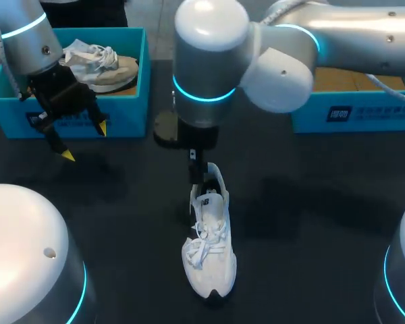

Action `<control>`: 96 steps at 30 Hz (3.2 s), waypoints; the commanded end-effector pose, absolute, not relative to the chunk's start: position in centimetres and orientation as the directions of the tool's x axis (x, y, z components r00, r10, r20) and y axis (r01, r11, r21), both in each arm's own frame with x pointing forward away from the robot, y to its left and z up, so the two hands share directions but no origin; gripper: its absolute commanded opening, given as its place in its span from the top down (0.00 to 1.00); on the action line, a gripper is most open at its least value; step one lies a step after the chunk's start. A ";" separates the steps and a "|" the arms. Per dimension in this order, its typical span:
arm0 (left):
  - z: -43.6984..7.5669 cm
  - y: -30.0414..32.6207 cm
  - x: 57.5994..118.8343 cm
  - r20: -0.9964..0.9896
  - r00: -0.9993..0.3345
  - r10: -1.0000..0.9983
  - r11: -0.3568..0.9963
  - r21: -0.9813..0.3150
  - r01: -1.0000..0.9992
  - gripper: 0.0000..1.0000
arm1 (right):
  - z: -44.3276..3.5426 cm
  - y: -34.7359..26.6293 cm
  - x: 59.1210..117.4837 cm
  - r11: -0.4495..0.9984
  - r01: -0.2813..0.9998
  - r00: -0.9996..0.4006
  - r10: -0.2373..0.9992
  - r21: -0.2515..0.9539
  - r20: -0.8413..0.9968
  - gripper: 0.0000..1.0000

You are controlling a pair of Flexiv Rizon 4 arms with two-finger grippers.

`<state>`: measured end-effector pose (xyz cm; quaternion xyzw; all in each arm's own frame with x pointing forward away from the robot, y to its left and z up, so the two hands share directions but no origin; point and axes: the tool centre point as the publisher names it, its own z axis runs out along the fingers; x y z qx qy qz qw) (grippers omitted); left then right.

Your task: Take the shoe out of the shoebox, open the shoe tongue, remove and reinsert the insole, then place the shoe into the shoebox

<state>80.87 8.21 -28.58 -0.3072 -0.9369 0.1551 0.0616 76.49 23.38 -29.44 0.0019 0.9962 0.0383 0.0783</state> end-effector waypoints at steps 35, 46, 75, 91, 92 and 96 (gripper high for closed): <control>-28.6 8.3 80.7 0.018 -0.804 0.594 0.764 -0.326 0.557 0.00 | -36.8 21.0 80.8 0.999 0.034 -0.989 0.039 0.036 -0.145 0.09; -28.6 8.3 80.7 0.018 -0.804 0.594 0.764 -0.326 0.557 0.00 | -37.9 20.7 80.9 1.000 0.018 -0.994 0.020 0.022 -0.110 0.44; -28.6 8.3 80.7 0.018 -0.804 0.594 0.764 -0.326 0.557 0.00 | -31.6 16.7 81.4 0.973 0.232 -0.968 0.231 0.004 -0.098 1.00; -28.6 8.3 80.7 0.018 -0.804 0.594 0.764 -0.326 0.557 0.00 | -22.3 9.1 86.0 0.978 0.204 -0.960 0.210 0.050 -0.184 1.00; -28.6 8.3 80.7 0.018 -0.804 0.594 0.764 -0.326 0.557 0.00 | -22.3 9.1 86.0 0.978 0.204 -0.960 0.210 0.050 -0.184 1.00; -28.6 8.3 80.7 0.018 -0.804 0.594 0.764 -0.326 0.557 0.00 | -22.3 9.1 86.0 0.978 0.204 -0.960 0.210 0.050 -0.184 1.00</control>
